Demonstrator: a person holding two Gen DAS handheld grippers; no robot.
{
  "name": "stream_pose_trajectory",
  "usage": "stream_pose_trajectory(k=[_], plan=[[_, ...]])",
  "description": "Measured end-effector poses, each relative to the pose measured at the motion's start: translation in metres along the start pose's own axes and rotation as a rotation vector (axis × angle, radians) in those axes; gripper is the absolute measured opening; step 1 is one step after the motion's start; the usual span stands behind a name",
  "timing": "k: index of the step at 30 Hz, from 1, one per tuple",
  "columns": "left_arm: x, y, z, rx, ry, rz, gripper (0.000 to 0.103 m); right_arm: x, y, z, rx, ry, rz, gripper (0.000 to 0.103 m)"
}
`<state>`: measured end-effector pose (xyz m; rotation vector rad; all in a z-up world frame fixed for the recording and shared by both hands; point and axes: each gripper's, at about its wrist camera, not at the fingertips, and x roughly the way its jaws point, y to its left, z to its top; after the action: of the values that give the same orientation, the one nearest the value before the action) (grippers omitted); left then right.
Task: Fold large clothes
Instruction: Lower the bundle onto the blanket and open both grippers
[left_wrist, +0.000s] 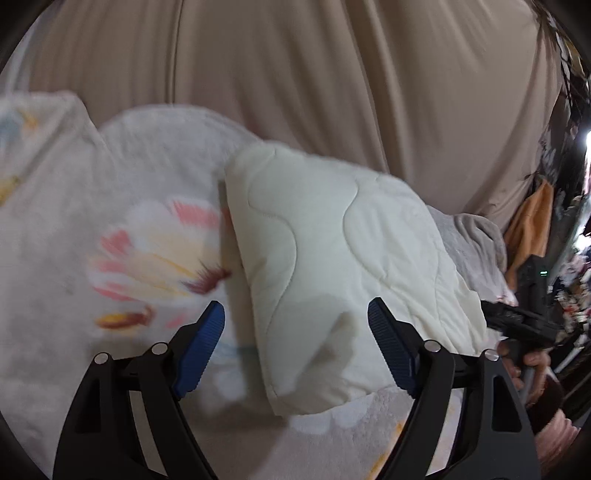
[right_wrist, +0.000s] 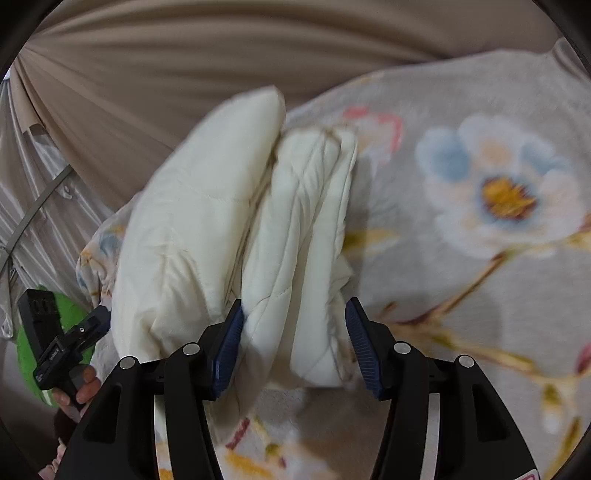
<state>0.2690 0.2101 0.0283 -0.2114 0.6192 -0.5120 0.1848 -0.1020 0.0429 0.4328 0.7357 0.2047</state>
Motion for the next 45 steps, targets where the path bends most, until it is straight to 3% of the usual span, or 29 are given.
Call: stream_pose_trajectory(k=[2,3,4,6,9,11,13,14,15,16,19,21,24,27,30,35,37,45], plan=[[-0.021,-0.016,0.01,0.036,-0.054,0.069,0.09,-0.025,0.013,0.01,-0.019,-0.083,-0.057,0.052],[-0.029,-0.026,0.015,0.051,-0.085,0.109,0.092,-0.039,0.025,0.012,-0.053,-0.106,-0.05,0.043],[-0.036,-0.034,0.019,0.064,-0.111,0.134,0.093,-0.045,0.039,0.014,-0.091,-0.117,-0.042,0.037],[-0.04,-0.05,0.023,0.092,-0.123,0.171,0.095,-0.048,0.077,0.01,-0.21,-0.107,-0.04,0.037],[-0.031,-0.069,0.019,0.107,-0.078,0.19,0.095,-0.034,0.1,-0.002,-0.306,-0.076,-0.087,0.04],[-0.019,-0.072,0.009,0.1,-0.026,0.179,0.095,-0.008,0.088,-0.002,-0.267,-0.035,-0.128,0.051],[-0.005,-0.071,-0.002,0.096,0.021,0.186,0.095,0.017,0.069,0.0,-0.187,0.059,-0.092,0.051],[0.0,-0.069,-0.007,0.098,0.035,0.193,0.095,0.026,0.062,0.001,-0.146,0.084,-0.072,0.047],[0.005,-0.068,-0.011,0.102,0.046,0.208,0.095,0.032,0.058,0.004,-0.12,0.099,-0.047,0.026],[0.008,-0.068,-0.013,0.109,0.048,0.222,0.095,0.031,0.06,0.009,-0.119,0.098,-0.034,0.015],[0.015,-0.071,-0.012,0.145,0.032,0.269,0.095,0.004,0.075,0.029,-0.165,-0.03,-0.025,0.008],[0.022,-0.076,-0.013,0.168,0.028,0.296,0.095,0.003,0.077,0.037,-0.193,-0.056,-0.071,0.008],[0.048,-0.079,-0.018,0.184,0.068,0.31,0.096,0.053,0.058,0.025,-0.227,0.049,-0.18,0.008],[0.067,-0.077,-0.026,0.167,0.095,0.307,0.096,0.069,0.045,0.014,-0.218,0.047,-0.208,0.01],[0.066,-0.076,-0.03,0.143,0.095,0.325,0.096,0.048,0.048,0.018,-0.184,0.02,-0.194,0.012],[0.05,-0.083,-0.031,0.148,0.071,0.352,0.095,-0.006,0.067,0.002,-0.23,-0.064,-0.205,0.023],[0.044,-0.088,-0.036,0.148,0.064,0.356,0.095,-0.016,0.069,-0.013,-0.23,-0.054,-0.207,0.031],[0.029,-0.102,-0.065,0.144,0.052,0.39,0.095,-0.025,0.066,-0.072,-0.221,-0.025,-0.276,0.041]])
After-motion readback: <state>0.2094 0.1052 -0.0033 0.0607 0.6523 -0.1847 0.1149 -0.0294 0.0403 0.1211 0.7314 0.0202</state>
